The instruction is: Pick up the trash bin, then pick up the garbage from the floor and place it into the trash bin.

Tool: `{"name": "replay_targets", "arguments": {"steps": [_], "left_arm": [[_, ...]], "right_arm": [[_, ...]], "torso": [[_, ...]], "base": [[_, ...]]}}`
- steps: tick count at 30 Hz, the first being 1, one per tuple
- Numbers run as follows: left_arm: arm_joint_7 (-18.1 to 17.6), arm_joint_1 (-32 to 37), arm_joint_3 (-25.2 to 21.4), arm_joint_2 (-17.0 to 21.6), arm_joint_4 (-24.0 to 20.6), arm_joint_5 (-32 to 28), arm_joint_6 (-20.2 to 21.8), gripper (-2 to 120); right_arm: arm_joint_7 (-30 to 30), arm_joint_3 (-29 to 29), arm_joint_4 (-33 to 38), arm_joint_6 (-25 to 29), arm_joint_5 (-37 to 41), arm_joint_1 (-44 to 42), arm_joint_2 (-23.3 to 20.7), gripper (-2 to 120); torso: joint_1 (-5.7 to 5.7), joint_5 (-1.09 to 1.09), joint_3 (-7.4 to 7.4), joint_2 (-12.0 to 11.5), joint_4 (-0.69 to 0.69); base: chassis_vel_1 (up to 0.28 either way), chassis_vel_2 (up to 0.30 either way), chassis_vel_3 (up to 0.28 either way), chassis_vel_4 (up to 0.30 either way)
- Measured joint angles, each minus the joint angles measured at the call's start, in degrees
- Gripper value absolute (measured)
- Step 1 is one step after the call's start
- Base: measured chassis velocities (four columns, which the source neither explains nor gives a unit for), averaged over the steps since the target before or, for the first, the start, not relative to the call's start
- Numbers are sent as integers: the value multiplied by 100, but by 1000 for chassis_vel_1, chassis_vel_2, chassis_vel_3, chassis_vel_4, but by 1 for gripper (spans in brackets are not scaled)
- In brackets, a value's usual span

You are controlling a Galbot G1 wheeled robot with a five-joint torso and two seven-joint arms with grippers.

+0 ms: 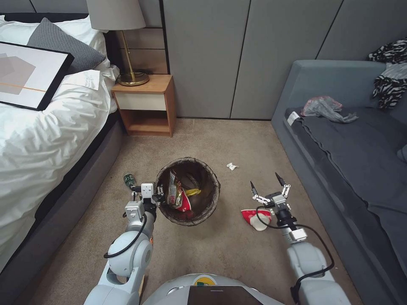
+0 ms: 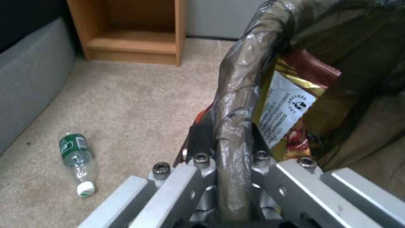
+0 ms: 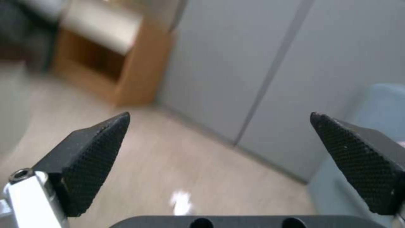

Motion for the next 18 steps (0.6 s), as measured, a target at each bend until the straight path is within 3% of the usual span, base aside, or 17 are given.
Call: {"name": "replay_targets", "arguments": {"steps": [2,3,6,7,9,11,18], "left_arm": [[0,6,13,6,-26,2,1,0],[0,6,13,6,-26,2,1,0],[0,25,16,24,-61,4,1,0],[0,25,16,24,-61,4,1,0],[0,31,12,43,-83,1,0,0],[0,33,13,52,-100,-1,-1,0],[1,34,41,61,-135,-2,1,0]], "right_arm": [[-1167,265,-290,-138,-98,174,-156,100],[-1167,265,-290,-138,-98,174,-156,100],[-2543,500,-540,-264,-219,294,-355,100],[-2543,500,-540,-264,-219,294,-355,100],[-3288,575,-770,-268,-492,387,-528,100],[-3570,575,-1029,-243,-697,501,-692,100],[-3703,415,-1705,-181,-1253,855,-1000,100]], "torso": [[0,2,0,0,1],[0,2,0,0,1],[0,0,0,0,0],[0,0,0,0,0],[0,0,0,0,-1],[0,1,0,0,0],[0,-1,0,0,0]], "base": [[0,0,0,0],[0,0,0,0],[0,0,0,0],[0,0,0,0],[0,0,0,0],[0,0,0,0],[0,0,0,0]]}}
